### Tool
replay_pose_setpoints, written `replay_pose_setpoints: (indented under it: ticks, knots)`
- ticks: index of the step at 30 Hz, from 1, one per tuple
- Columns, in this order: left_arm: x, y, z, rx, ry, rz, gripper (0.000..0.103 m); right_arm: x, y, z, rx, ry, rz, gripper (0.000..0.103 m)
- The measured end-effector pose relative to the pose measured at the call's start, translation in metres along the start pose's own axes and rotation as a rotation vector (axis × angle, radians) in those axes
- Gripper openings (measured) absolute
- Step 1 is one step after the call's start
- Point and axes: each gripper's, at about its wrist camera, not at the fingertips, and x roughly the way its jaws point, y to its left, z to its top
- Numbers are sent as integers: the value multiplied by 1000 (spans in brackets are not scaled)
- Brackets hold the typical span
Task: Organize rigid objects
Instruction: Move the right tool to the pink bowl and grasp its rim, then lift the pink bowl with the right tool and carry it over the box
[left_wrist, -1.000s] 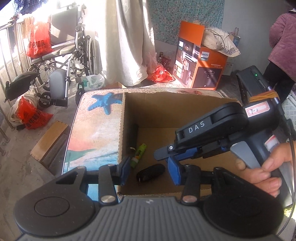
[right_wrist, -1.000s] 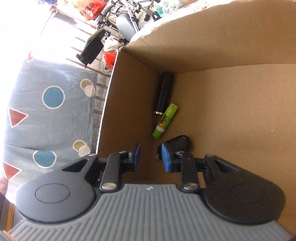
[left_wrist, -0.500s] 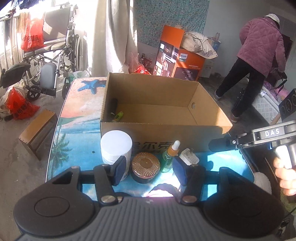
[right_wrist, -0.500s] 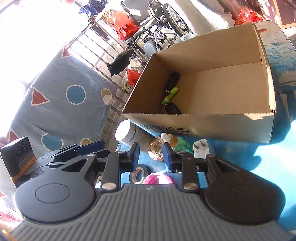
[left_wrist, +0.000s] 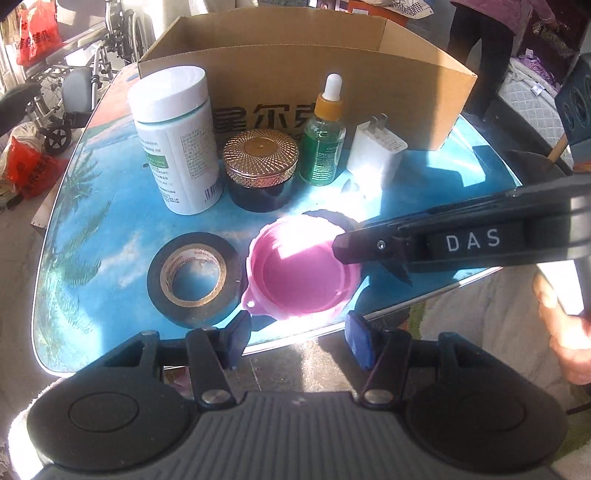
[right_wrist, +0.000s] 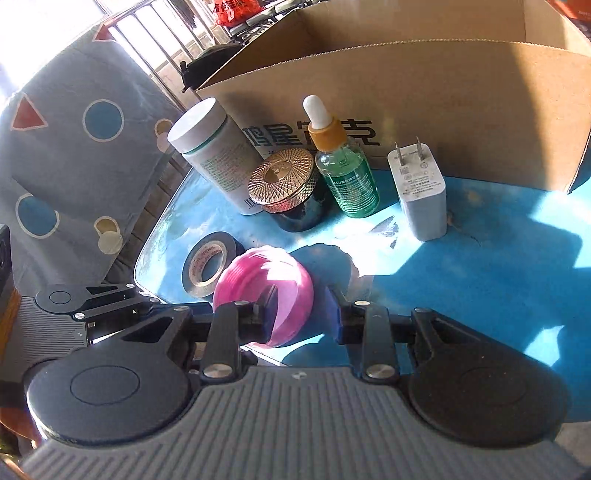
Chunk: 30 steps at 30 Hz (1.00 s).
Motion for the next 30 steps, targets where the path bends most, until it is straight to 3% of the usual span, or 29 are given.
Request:
replay_pose_setpoints:
  ticks: [7,16,30]
  knots:
    - [8,-7,4,14,-29,-1,58,12,0,3,-10,24,-12,18]
    - [17,-29,15,74,-45,-42,58,-5,-20,2,17,8,-64,15]
    - [28,-51,23,140,-53,34,66,-12,-35,-3,39,-16,-55,15]
